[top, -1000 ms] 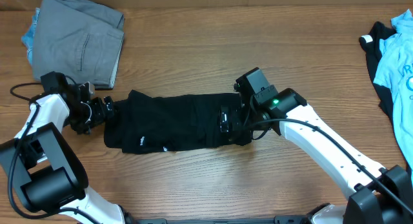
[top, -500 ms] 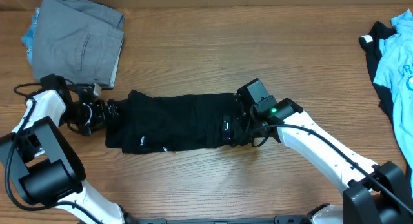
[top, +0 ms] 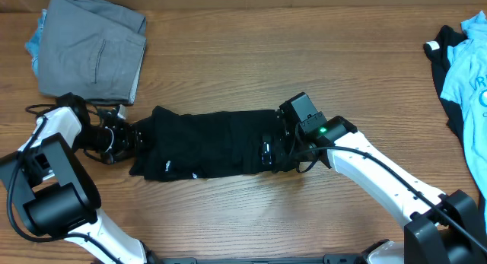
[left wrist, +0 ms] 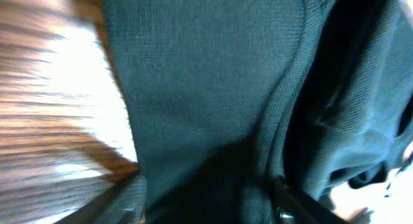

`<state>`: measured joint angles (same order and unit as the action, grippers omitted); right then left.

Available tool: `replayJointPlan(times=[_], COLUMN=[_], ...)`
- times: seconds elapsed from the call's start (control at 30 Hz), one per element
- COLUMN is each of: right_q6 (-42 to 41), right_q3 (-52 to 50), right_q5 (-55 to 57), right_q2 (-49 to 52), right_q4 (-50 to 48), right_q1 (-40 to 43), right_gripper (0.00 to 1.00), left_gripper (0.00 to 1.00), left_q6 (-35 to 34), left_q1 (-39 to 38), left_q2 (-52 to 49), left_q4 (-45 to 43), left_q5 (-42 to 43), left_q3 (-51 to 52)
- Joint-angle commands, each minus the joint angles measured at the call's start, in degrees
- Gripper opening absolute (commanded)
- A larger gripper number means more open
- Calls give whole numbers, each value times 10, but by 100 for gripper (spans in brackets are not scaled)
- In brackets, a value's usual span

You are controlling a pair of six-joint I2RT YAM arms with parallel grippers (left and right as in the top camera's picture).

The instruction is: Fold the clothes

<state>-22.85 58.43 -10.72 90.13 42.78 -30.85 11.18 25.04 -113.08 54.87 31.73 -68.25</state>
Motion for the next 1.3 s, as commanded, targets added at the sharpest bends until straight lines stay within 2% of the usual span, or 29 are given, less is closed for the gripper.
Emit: replayJointPlan(times=[0.0, 0.27, 0.43, 0.5, 0.53, 0.57, 0.63, 0.67, 0.7, 0.93, 1.1, 1.27], right_q6=[4, 4, 4, 4, 4, 4, 4, 4, 4, 4, 4, 4], right_q3=[-1, -1, -1, -1, -1, -1, -1, -1, -1, -2, -2, -2], right_q5=[-5, -5, -5, -5, -5, -5, -5, -5, -5, -4, -4, -4], right_q2=[-1, -1, -1, -1, -1, -1, -1, -1, -1, -1, -1, -1], right_q4=[-3, -5, -5, -5, -5, -5, -7, -7, -7, -5, -6, -12], right_q1=[-3, -3, -3, -3, -3, -3, -3, -3, -3, -3, -3, -3], right_gripper=[100, 100, 100, 100, 100, 100, 100, 100, 100, 100, 100, 100], left_gripper=[68, 88, 87, 80, 74, 64, 33, 12, 4, 4, 4, 4], left_q6=[5, -9, -42, -51, -54, -59, -72, -76, -80, -118, -125, -125], left_q1=[-25, -76, -103, -114, -118, -121, -131, -134, -135, -125, -105, -113], left_q2=[-35, -35, -35, -35, -35, -35, -35, -35, -35, -35, -29, 0], left_q4=[-10, -40, -70, -80, -85, -89, -99, -101, -102, -83, -5, 73], left_q5=[-20, 15, 13, 13, 13, 13, 13, 11, 11, -26, -82, -99], left_q3=[25, 25, 25, 25, 25, 25, 25, 25, 25, 8, -64, -158])
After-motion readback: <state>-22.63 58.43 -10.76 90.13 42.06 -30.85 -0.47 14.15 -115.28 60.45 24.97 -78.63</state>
